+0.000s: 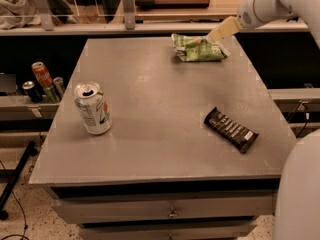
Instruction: Pick green jalapeno chip bag
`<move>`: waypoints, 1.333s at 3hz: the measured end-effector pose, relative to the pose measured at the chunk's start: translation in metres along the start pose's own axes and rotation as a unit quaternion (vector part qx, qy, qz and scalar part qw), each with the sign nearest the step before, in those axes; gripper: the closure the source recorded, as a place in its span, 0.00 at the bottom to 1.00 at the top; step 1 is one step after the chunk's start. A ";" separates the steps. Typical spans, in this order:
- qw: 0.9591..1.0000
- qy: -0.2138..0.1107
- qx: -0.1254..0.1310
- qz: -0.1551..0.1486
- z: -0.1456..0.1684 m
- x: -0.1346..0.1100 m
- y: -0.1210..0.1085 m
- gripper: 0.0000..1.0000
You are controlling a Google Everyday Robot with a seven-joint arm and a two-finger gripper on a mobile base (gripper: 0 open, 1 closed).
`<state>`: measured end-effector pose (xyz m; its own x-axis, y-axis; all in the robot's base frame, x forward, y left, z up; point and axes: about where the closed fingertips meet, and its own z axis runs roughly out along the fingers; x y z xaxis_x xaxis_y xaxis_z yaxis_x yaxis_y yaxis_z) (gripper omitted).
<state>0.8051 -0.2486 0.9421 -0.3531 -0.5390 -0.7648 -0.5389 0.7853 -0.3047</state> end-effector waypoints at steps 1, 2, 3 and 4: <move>1.000 -0.014 0.002 -0.011 -0.012 -0.019 -0.001 0.00; 1.000 -0.003 -0.008 -0.006 -0.002 -0.018 0.002 0.00; 0.999 0.019 -0.028 0.014 0.023 -0.003 0.008 0.00; 0.997 0.041 -0.046 0.039 0.044 0.016 0.014 0.00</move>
Offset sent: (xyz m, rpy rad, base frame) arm 0.0140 0.0108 0.0101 0.0037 0.0404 0.0168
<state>0.8254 -0.2332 0.9003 -0.4558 -0.5037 -0.7339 -0.5735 0.7967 -0.1906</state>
